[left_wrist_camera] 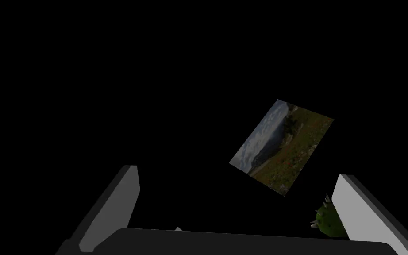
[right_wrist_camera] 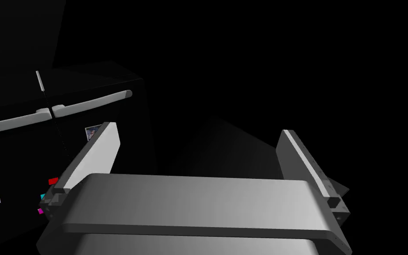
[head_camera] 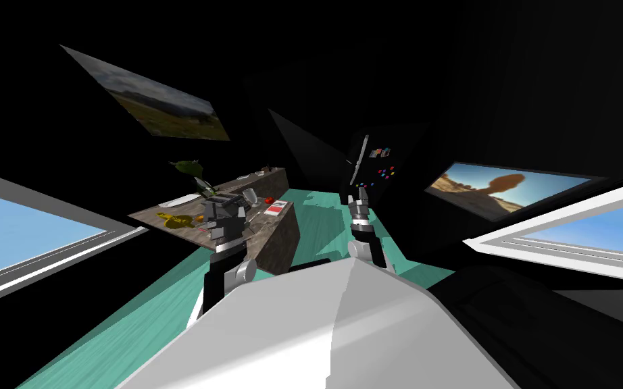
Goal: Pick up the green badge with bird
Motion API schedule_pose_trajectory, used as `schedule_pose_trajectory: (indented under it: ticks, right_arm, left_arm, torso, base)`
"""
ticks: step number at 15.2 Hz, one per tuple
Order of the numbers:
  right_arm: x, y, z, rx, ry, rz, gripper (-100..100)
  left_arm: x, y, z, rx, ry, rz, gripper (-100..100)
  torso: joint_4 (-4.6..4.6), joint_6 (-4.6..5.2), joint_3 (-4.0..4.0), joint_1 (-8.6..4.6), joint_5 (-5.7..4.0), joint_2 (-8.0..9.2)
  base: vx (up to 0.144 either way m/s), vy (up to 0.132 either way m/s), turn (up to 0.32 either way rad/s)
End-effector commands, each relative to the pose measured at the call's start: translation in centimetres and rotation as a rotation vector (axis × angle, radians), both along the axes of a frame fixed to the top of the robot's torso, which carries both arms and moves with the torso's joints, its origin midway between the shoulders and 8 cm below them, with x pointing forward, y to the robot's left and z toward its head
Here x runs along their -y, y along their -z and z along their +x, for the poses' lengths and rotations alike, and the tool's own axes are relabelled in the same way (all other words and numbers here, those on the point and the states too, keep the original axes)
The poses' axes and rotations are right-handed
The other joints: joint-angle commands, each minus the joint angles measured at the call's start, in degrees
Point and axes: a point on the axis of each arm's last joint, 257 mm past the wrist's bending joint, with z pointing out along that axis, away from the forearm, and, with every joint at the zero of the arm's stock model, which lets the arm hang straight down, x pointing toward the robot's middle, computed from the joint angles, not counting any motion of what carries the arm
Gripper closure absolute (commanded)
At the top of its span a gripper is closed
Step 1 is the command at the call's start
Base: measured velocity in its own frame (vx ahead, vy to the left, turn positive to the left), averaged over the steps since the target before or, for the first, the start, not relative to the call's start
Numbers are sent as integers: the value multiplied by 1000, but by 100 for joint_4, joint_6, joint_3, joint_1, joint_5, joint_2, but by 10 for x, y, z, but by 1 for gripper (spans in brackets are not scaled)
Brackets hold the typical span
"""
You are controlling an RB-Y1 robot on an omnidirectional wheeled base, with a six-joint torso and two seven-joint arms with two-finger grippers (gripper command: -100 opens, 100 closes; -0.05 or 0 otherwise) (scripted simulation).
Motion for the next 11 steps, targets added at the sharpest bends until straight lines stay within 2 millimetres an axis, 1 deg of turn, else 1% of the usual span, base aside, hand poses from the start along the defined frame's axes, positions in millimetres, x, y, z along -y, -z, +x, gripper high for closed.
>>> schedule_pose_trajectory:
  ticks: [1, 4, 7, 10, 11]
  right_arm:
    - [0, 0, 0, 0, 0, 0, 0]
    - [0, 0, 0, 0, 0, 0, 0]
    - [0, 0, 0, 0, 0, 0, 0]
    - [0, 0, 0, 0, 0, 0, 0]
    - [0, 0, 0, 0, 0, 0, 0]
  left_arm:
    - [2, 1, 2, -10, 14, 28, -100]
    - [5, 6, 8, -42, 42, 77, -100]
    - [3, 17, 15, -85, 61, 105, -100]
    - [-3, 33, 24, -137, 71, 111, -100]
    - [-9, 45, 30, -175, 73, 105, -100]
  torso:
    - [0, 0, 0, 0, 0, 0]
    - [-1, 0, -2, 0, 0, -4]
    - [-2, -1, -6, -3, -1, -11]
    - [-4, -1, -10, -8, -1, -18]
    - [-4, -1, -11, -10, -2, -20]
  base:
    - [0, 0, 0]
    - [14, -8, 25]
    - [31, -17, 44]
    - [44, -27, 61]
    - [58, -35, 102]
